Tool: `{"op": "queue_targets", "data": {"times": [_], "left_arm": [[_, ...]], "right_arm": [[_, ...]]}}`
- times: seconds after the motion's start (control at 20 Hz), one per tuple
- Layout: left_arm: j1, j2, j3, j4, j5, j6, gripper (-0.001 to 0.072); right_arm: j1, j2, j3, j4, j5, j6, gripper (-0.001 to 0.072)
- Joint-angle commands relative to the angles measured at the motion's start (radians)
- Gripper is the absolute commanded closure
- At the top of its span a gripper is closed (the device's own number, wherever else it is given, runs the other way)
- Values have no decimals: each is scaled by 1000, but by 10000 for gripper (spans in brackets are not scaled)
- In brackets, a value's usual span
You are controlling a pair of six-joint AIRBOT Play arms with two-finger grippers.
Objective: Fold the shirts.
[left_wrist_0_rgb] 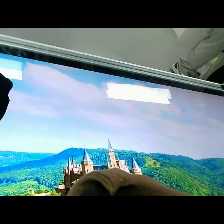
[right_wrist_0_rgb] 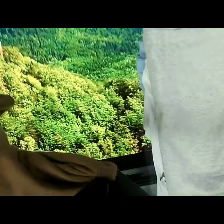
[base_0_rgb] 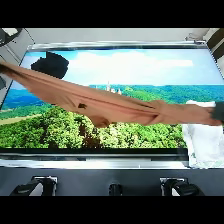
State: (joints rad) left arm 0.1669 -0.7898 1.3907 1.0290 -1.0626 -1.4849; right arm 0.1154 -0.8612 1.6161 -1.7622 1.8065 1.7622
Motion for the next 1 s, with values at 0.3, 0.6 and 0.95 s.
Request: {"op": "queue_targets", "data": {"times": [0.3,0.6,0.95], "left_arm": [[-52,-535,-54,-10,311,19,680],[-84,-706,-55,-10,310,19,679],[-11,-728,8,121,-5,19,12]], "right_arm": [[-1,-671,-52,224,-599,110,669],[2,-801,-52,253,-1118,245,669],[-77,-721,-52,397,-847,117,101]]}}
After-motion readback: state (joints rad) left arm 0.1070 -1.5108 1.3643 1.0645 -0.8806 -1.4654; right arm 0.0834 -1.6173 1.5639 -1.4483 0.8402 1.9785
